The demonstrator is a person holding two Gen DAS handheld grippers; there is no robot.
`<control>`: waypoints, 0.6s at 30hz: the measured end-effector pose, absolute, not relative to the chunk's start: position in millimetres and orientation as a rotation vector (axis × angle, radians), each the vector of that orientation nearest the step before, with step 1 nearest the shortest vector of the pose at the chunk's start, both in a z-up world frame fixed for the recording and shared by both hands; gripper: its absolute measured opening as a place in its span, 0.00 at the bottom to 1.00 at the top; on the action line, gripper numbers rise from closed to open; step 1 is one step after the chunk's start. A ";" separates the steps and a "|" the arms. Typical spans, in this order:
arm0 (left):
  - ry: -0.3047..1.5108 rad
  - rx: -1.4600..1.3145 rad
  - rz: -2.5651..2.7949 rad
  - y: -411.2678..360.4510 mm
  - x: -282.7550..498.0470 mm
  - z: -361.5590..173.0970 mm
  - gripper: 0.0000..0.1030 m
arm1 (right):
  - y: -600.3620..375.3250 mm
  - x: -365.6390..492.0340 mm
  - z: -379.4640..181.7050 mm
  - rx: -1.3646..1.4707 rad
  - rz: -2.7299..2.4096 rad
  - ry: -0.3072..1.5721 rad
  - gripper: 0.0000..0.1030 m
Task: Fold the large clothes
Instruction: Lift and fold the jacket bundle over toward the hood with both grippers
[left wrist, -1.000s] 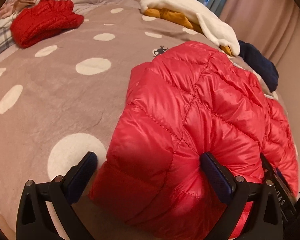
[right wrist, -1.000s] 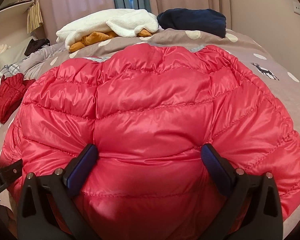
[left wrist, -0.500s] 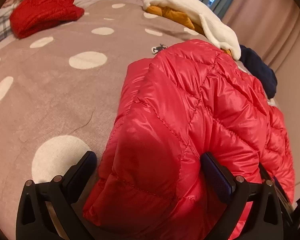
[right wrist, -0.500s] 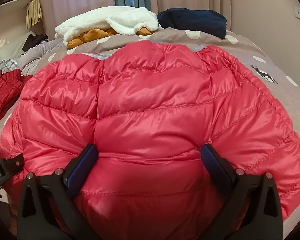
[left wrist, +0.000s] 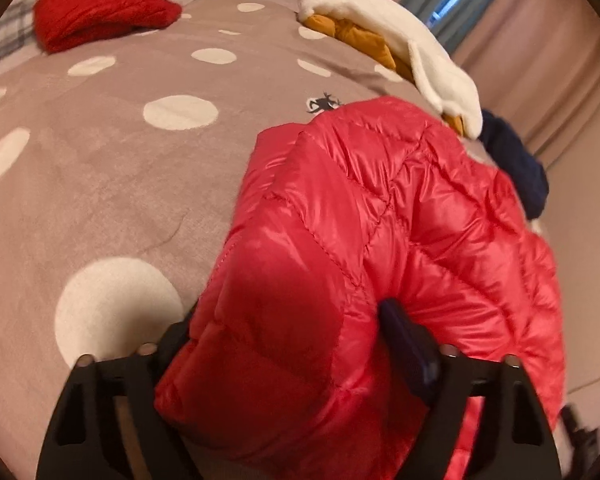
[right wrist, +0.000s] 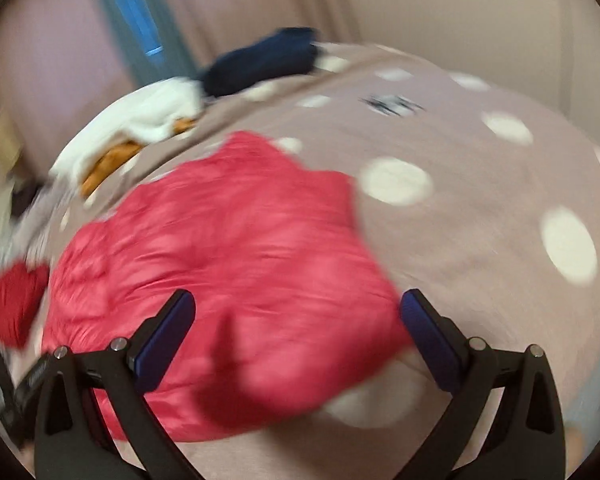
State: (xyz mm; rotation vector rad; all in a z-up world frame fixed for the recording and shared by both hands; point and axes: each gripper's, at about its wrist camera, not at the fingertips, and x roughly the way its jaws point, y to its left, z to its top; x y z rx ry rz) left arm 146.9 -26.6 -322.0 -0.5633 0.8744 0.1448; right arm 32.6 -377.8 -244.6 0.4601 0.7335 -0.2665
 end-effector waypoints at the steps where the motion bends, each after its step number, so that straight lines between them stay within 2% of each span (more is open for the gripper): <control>1: 0.872 -0.574 0.156 -27.2 146.1 -321.4 0.74 | -388.5 29.0 -251.8 0.523 -0.300 0.755 1.00; 6: 0.869 -0.588 0.146 -31.4 146.1 -316.1 0.62 | -414.7 15.1 -285.4 0.830 -0.265 0.773 1.00; 9: 0.874 -0.641 0.118 -26.5 147.0 -316.5 0.57 | -403.8 22.0 -284.4 0.780 -0.248 0.768 0.99; 11: 0.898 -0.731 0.073 -17.3 147.3 -320.2 0.52 | -395.5 29.9 -284.5 0.750 -0.226 0.772 0.91; 14: 0.921 -0.831 -0.007 -2.6 148.7 -329.2 0.52 | -388.0 37.0 -289.7 0.773 -0.186 0.765 0.79; 18: 0.920 -0.982 -0.120 14.9 141.3 -347.3 0.55 | -383.9 43.9 -291.3 0.739 -0.197 0.765 0.81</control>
